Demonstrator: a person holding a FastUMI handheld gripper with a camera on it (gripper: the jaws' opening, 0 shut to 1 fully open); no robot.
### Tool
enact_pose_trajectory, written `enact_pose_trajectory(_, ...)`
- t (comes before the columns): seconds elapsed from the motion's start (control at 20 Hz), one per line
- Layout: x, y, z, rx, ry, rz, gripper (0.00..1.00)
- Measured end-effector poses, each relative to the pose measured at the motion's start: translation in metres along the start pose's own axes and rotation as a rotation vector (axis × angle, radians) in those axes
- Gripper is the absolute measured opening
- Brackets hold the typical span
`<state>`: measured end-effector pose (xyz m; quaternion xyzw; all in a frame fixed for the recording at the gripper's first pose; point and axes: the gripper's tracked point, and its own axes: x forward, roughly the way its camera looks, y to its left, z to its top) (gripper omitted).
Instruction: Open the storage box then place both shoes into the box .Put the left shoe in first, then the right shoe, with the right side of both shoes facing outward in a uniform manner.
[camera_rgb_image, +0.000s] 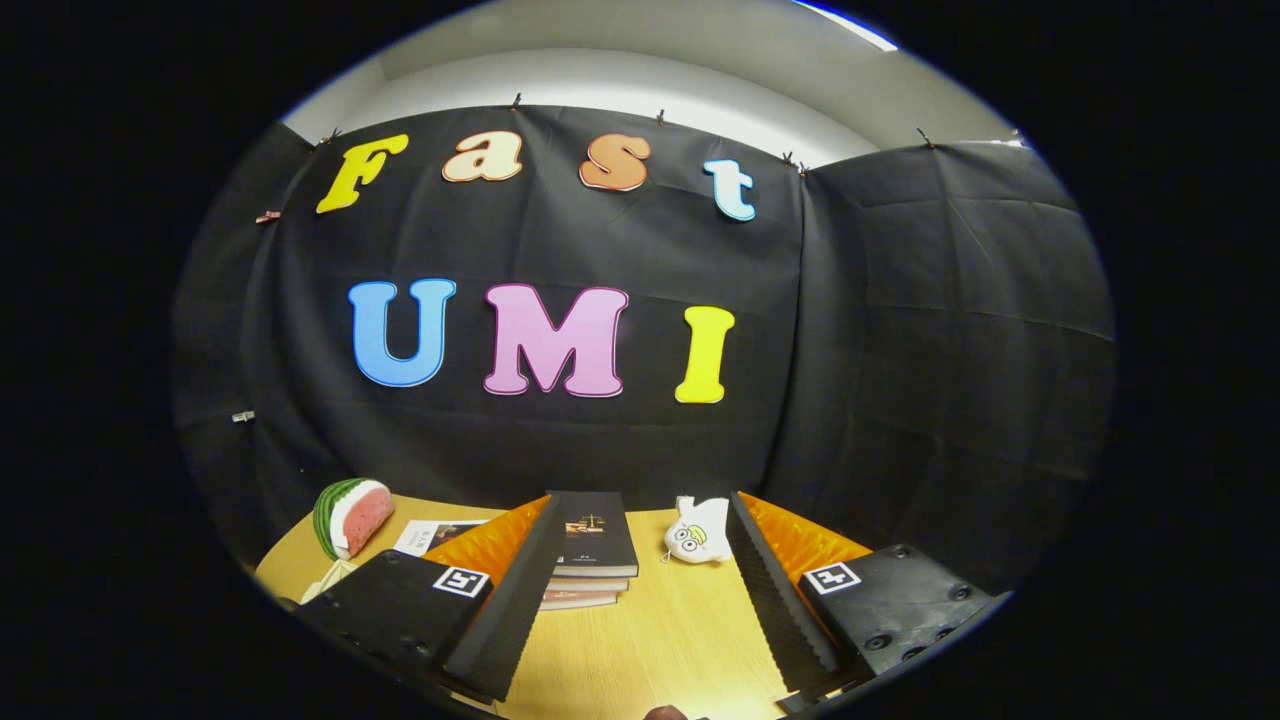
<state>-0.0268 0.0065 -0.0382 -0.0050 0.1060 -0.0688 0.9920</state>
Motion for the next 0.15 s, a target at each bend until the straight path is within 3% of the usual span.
enact_pose_trajectory(0.15, -0.0007, 0.0027, 0.0054, 0.014, -0.023, 0.019, 0.98)
